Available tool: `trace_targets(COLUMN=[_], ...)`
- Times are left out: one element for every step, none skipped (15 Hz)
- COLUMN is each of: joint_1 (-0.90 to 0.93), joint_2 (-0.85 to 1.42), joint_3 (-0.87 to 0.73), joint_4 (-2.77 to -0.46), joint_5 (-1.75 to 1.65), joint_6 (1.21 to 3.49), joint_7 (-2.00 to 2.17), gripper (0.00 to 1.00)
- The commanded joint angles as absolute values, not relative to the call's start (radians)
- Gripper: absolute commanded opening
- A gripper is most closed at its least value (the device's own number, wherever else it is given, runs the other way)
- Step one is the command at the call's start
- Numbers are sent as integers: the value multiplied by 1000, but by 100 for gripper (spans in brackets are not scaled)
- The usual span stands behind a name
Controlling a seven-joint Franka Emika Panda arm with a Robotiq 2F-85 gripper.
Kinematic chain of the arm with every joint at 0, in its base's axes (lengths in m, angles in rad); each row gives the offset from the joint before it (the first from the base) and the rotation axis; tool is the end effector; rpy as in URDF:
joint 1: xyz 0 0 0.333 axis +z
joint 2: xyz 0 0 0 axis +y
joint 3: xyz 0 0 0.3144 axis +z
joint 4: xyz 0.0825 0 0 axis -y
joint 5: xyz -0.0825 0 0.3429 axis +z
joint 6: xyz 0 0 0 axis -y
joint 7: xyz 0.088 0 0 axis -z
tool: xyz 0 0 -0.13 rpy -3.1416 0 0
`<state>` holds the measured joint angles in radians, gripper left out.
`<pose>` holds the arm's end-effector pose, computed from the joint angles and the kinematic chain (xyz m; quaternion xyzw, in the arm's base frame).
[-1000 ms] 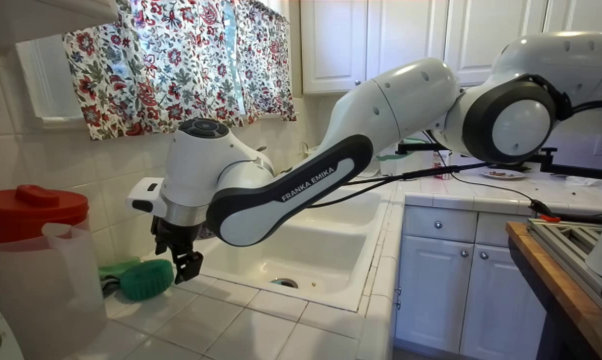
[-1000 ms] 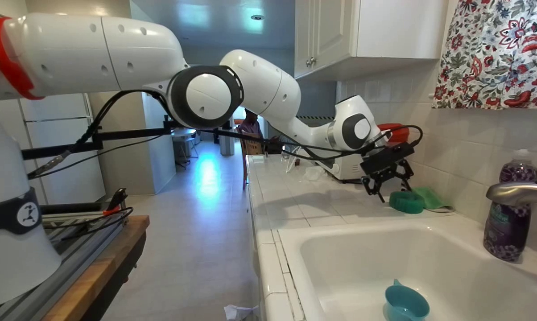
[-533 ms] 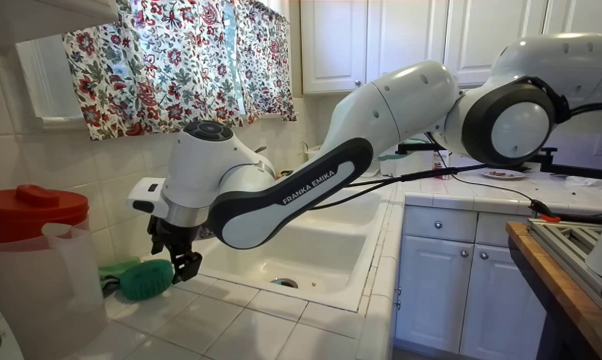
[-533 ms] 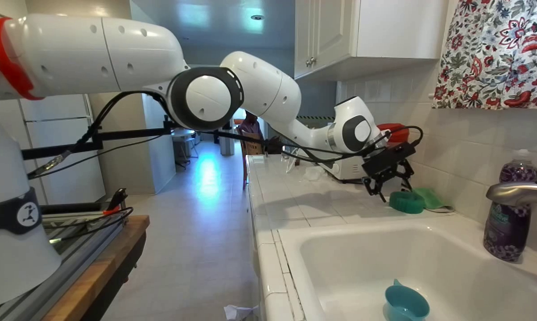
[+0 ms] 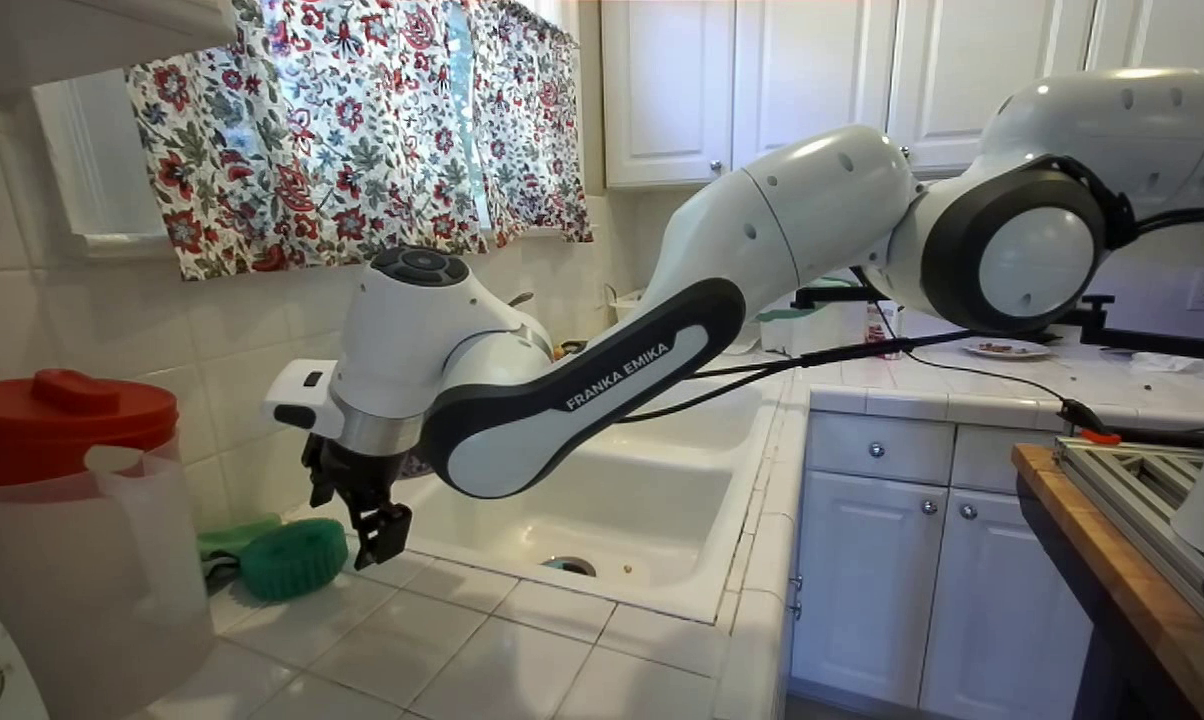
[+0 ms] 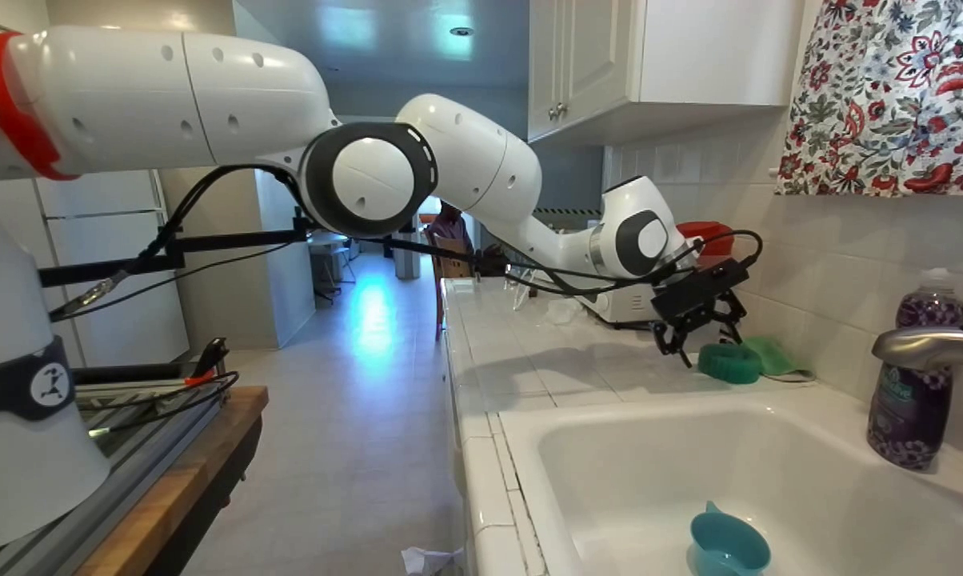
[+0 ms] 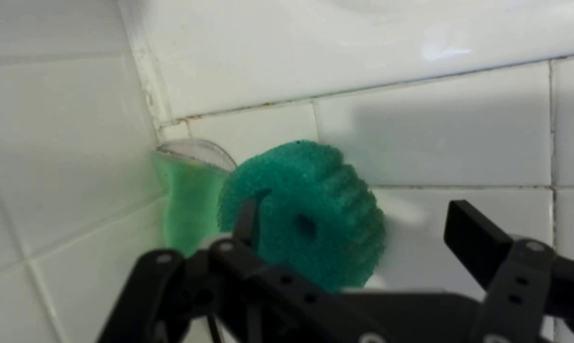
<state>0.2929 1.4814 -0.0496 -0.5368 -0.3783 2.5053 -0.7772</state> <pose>0.7745 0.2170 0.1321 0.7539 0.5904 0.1862 0.2200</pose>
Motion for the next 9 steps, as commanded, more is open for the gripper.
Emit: trace_targets(joint_1=[273, 261, 252, 245, 238, 235, 235, 238, 242], joint_2=[1510, 1500, 1497, 1496, 1496, 1496, 1497, 1497, 1498], joint_3=[-55, -48, -45, -42, -33, -26, -22, -15, -7], joint_4=[-498, -524, -531, -535, -534, -534, -531, -529, -525], joint_5=[-355, -354, -355, -356, -354, -353, -352, -348, -347], joint_6=[2490, 2517, 2530, 2542, 2545, 2552, 2551, 2547, 2543], joint_7=[-774, -785, -797, -809, -830, -845, -854, -861, -871], gripper=[100, 100, 100, 100, 100, 100, 100, 100, 100])
